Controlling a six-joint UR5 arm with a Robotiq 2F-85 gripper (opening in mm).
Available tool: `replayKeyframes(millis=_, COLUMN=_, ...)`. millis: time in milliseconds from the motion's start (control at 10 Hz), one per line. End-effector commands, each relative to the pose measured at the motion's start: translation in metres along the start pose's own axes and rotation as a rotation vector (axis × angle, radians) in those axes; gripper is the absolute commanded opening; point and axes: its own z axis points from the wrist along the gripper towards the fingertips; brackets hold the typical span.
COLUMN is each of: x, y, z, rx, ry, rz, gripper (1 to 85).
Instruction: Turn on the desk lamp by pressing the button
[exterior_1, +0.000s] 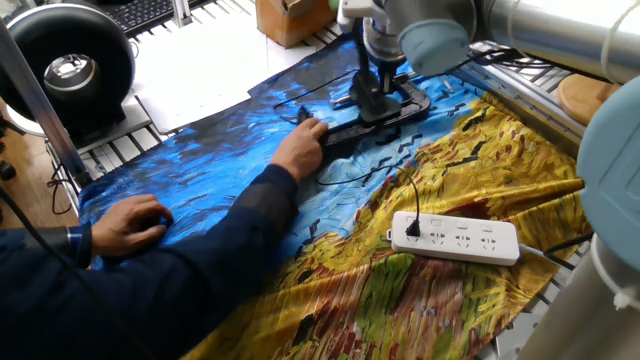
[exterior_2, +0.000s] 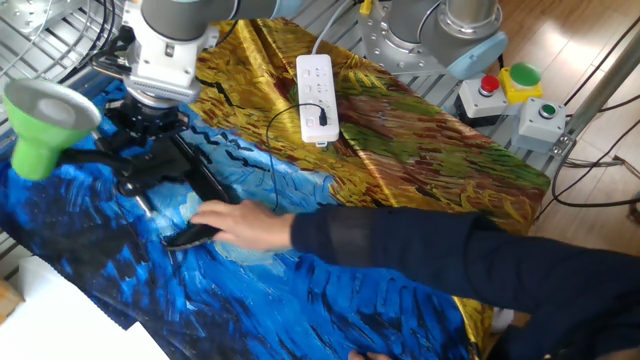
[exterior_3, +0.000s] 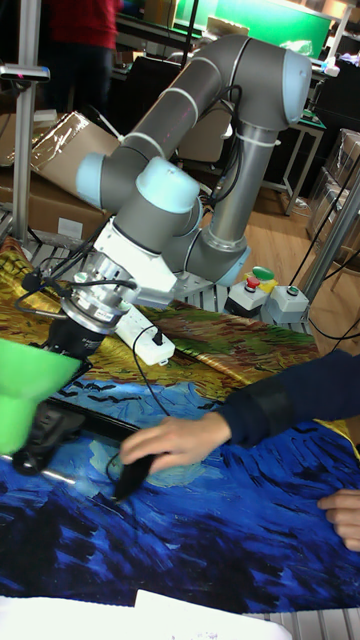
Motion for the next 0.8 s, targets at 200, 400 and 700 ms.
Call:
replayKeyframes(millis=200, x=-0.004, y=0.05, z=-0.022, rx=-0.118, ry=0.002, rz=0.142, gripper=0.7)
replayKeyframes(millis=400, x=-0.014, y=0.064, z=-0.039, rx=-0.124, ry=0.007, rz=0.184, gripper=0.7)
replayKeyframes(millis=700, x=-0.047, y=0.077, z=-0.044, rx=-0.132, ry=-0.014, rz=0.222, gripper=0.7)
